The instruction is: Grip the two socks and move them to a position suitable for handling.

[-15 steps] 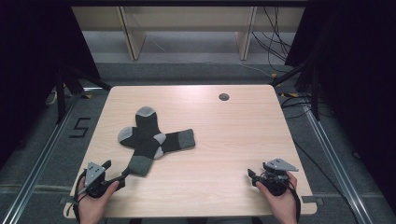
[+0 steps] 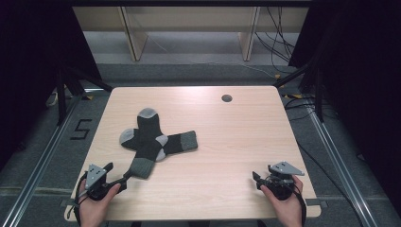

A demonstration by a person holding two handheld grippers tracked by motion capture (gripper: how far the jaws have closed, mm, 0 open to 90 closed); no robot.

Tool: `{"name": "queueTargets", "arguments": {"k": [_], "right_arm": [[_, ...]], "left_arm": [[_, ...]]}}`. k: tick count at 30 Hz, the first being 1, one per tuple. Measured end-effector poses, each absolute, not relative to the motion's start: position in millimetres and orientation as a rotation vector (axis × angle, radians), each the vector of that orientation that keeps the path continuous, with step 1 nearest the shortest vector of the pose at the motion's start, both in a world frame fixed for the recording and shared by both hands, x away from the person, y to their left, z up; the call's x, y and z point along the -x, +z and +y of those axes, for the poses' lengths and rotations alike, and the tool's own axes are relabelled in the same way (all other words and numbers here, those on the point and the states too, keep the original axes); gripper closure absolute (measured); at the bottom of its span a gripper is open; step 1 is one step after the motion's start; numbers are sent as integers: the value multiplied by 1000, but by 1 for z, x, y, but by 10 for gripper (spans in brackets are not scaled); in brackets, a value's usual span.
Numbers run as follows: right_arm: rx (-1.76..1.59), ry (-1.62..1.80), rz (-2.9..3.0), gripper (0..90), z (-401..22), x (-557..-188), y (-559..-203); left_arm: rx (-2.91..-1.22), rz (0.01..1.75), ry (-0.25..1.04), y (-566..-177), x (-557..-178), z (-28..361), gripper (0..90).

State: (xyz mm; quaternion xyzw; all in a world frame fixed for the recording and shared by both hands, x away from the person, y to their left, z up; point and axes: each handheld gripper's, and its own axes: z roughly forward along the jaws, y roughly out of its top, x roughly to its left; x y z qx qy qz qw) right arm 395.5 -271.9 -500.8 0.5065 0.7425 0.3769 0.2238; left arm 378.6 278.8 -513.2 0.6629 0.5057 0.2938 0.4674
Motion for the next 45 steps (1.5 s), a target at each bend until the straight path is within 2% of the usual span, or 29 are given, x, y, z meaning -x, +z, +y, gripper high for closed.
{"name": "queueTargets", "arguments": {"k": [9,15,22,29,32,40,44,45], "right_arm": [[-1441,1057,2020,320,-271,-394,-500],[-1407,1029,2028,319,-270,-397,-500],[-1390,1052,2023,319,-268,-395,-492],[-1412,1048,2018,318,-268,-394,-495],[-1386,1041,2027,317,-270,-395,-494],[-1384,1035,2043,317,-267,-394,-493],[-1382,1058,2050,317,-266,-395,-495],[-1382,1058,2050,317,-266,-395,-495]], "left_arm": [[-1626,1224,699,-512,-380,278,197],[-1646,1152,724,-489,-391,266,192],[-1905,968,650,-473,-436,227,193],[-2086,905,624,-485,-470,196,187],[-2106,907,616,-491,-479,188,192],[-2152,915,614,-502,-483,182,266],[-2151,933,611,-505,-486,183,372],[-2150,934,613,-505,-486,183,372]]}}
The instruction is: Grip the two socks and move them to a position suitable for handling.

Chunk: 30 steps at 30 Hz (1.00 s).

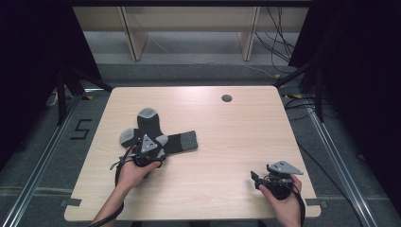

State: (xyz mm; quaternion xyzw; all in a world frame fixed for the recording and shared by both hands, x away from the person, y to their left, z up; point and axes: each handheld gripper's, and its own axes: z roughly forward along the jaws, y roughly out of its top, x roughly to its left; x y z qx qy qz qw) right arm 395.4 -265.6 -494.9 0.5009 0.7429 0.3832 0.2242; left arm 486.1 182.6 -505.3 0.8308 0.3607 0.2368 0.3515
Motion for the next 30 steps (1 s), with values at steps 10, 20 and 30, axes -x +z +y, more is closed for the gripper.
{"name": "queueTargets", "arguments": {"k": [10,20,30], "right_arm": [[-1389,1041,2061,317,-264,-394,-495],[-1419,1035,2057,318,-263,-393,-495],[-1387,1057,2064,317,-264,-394,-494]], "left_arm": [[-2137,964,644,-504,-486,183,674],[-2097,982,630,-489,-481,170,774],[-2060,862,517,-473,-446,104,773]]}}
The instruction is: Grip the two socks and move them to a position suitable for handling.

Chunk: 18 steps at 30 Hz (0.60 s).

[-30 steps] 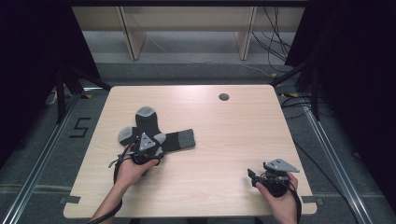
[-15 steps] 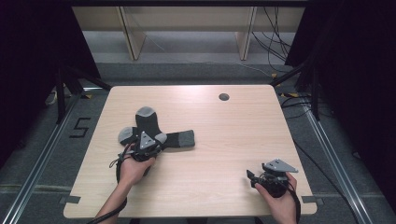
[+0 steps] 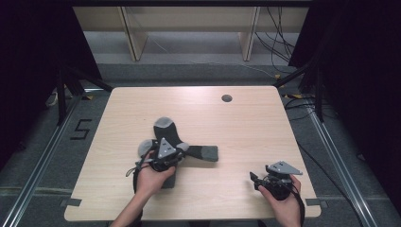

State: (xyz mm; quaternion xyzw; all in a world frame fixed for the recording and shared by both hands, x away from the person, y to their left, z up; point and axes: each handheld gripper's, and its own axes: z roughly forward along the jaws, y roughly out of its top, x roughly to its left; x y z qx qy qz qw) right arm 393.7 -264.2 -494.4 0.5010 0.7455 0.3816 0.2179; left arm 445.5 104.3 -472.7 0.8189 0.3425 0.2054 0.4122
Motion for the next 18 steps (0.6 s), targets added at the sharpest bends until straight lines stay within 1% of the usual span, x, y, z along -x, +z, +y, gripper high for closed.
{"name": "queueTargets", "arguments": {"k": [1,3,4,5,8,9,10,11,14,15,16,17,18], "right_arm": [[-1390,1058,2067,316,-264,-393,-494],[-1394,1057,2068,316,-264,-393,-494],[-1395,1058,2068,316,-264,-393,-494],[-1388,1060,2062,316,-264,-394,-495],[-1399,1071,2061,316,-265,-394,-495],[-1392,1047,2074,317,-266,-394,-495],[-1392,1047,2074,317,-266,-394,-495],[-1404,1068,2086,322,-266,-393,-494],[-1378,1062,2083,355,-266,-392,-492],[-1379,1037,2064,371,-267,-391,-489],[-1420,1050,2057,412,-264,-389,-489],[-1386,1062,2088,468,-264,-391,-488],[-1386,1062,2088,468,-264,-391,-488]], "left_arm": [[-2092,840,512,-472,-442,97,773],[-2078,825,481,-473,-435,78,772],[-2107,810,473,-473,-432,70,772],[-2088,807,460,-475,-428,59,770],[-2102,792,436,-478,-419,37,758],[-2093,794,427,-479,-417,32,718],[-2092,799,419,-479,-413,26,718],[-2083,798,394,-480,-410,21,666],[-2053,766,392,-476,-402,21,456],[-2037,766,393,-472,-400,25,441],[-2023,770,400,-469,-400,30,420],[-2001,774,409,-464,-403,39,432],[-1985,794,430,-460,-408,49,432]]}}
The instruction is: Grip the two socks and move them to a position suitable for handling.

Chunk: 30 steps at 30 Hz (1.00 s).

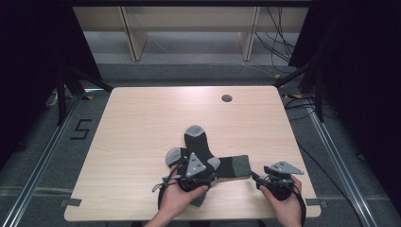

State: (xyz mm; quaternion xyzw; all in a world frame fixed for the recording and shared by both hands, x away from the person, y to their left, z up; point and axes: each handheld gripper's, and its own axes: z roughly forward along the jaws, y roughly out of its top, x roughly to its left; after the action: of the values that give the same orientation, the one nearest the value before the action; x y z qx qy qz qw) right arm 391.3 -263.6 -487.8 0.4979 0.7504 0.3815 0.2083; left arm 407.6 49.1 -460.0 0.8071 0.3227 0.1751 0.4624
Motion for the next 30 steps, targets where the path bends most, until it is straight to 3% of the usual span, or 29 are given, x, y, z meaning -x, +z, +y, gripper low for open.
{"name": "queueTargets", "arguments": {"k": [3,5,7,13,18,23,30], "right_arm": [[-1386,1016,2128,595,-254,-394,-483],[-1368,969,2167,686,-242,-403,-479],[-1372,940,2186,699,-239,-408,-477],[-1441,830,2219,711,-224,-430,-482],[-1457,815,2206,711,-219,-436,-483],[-1436,799,2219,688,-213,-441,-484],[-1414,780,2231,652,-207,-457,-483]], "left_arm": [[-1968,905,529,-457,-434,85,487],[-2083,992,558,-465,-456,111,505],[-2105,1064,556,-480,-472,127,510],[-2117,1098,490,-498,-475,136,478],[-2124,1106,541,-500,-474,137,472],[-2134,1120,570,-500,-473,136,523],[-2103,1164,582,-500,-474,143,492]]}}
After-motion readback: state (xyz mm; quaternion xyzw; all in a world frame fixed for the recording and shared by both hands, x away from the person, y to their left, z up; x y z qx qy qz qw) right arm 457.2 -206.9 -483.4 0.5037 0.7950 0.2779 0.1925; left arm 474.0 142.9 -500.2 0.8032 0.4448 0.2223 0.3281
